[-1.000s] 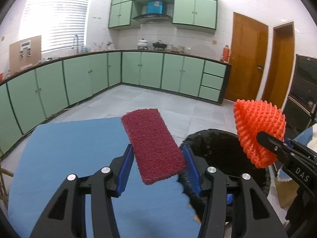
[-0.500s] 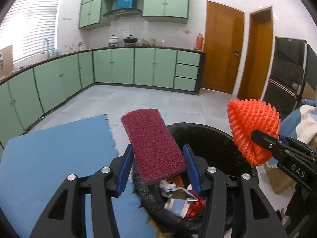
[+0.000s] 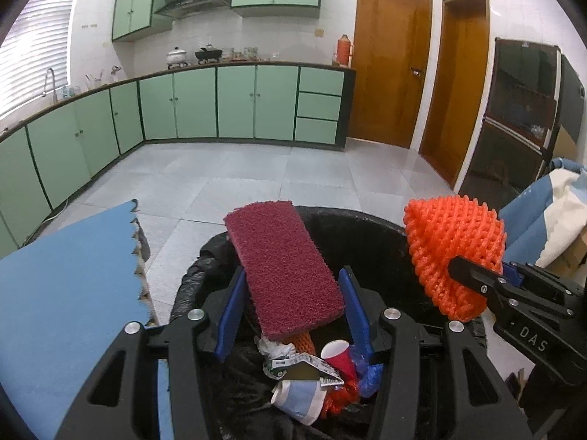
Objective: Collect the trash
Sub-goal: 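Open both tools to drop the pad and foam sleeve into the bin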
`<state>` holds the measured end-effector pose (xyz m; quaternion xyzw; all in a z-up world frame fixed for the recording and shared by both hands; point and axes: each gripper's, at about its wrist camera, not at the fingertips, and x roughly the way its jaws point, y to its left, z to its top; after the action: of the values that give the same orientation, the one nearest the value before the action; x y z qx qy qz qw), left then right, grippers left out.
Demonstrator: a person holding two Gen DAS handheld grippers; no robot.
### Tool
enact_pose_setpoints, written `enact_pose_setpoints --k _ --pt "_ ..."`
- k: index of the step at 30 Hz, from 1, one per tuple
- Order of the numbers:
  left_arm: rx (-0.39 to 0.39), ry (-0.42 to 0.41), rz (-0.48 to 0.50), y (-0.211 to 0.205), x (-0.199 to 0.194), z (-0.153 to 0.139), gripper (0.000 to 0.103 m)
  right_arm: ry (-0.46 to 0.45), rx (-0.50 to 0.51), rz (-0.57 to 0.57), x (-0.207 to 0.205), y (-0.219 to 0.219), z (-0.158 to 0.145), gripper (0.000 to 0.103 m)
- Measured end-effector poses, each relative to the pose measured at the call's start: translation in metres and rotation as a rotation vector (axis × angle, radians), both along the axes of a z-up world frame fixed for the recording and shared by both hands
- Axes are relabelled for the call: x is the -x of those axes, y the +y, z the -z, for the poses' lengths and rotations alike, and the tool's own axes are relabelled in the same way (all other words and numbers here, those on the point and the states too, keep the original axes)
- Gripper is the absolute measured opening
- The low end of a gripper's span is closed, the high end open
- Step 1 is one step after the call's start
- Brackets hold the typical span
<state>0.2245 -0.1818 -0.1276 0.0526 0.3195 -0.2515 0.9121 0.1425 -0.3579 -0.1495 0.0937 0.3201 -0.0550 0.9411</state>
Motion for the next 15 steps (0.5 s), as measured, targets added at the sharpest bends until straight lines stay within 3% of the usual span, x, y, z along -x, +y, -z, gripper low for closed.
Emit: enact_pose_setpoints --k 2,7,8,11,14,15 --pt "-0.005 0.010 0.001 -0.006 -0.004 0.004 0.050 0.009 -0.005 0.004 -0.002 -0.001 0.006 0.025" --pt "-0.007 0.050 0.020 -0.009 -0.012 0.011 0.054 0.038 0.010 0.020 -0.010 -0.003 0.012 0.043" --pt "-0.007 0.056 0.022 -0.010 -0.014 0.011 0.059 0.040 0.012 0.021 -0.011 -0.004 0.013 0.045" --pt "-0.001 0.046 0.017 -0.005 -0.012 0.006 0.070 0.040 0.022 0.037 -0.009 0.001 0.011 0.061" --pt "0.009 0.042 0.009 0.000 -0.012 0.001 0.081 0.031 0.042 0.069 -0.006 0.002 0.009 0.086" --pt "0.012 0.037 0.003 0.002 -0.011 -0.002 0.081 0.026 0.045 0.076 -0.004 0.003 0.007 0.087"
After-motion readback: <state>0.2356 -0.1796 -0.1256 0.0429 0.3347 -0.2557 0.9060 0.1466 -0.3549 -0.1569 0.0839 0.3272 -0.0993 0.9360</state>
